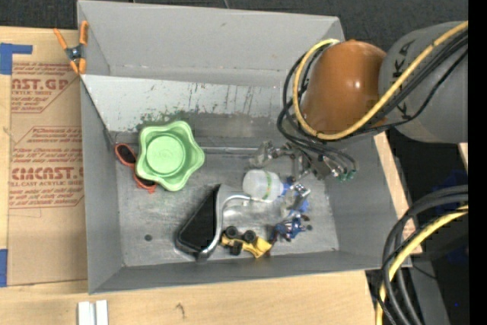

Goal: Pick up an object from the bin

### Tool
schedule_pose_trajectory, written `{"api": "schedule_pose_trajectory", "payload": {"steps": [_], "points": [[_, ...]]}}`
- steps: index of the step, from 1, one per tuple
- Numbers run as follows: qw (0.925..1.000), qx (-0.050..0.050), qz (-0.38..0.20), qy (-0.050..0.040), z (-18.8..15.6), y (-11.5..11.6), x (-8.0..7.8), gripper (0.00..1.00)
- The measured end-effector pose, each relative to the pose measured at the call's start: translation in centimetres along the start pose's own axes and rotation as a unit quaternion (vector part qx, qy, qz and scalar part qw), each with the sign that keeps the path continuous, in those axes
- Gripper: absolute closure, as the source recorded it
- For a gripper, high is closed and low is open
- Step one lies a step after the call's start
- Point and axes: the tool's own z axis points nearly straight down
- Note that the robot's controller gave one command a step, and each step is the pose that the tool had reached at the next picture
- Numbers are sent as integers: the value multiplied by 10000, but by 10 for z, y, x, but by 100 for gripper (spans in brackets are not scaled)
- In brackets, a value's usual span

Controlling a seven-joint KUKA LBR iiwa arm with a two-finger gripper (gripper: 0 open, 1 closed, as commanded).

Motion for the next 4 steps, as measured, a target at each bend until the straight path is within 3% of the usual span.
{"api": "schedule_pose_trajectory", "payload": {"steps": [1,2,4], "points": [[9976,15,-686,-12,72,-11,-13,0],[9976,0,-686,6,68,-9,-11,100],[9976,-5,-687,15,66,-9,-10,100]]}}
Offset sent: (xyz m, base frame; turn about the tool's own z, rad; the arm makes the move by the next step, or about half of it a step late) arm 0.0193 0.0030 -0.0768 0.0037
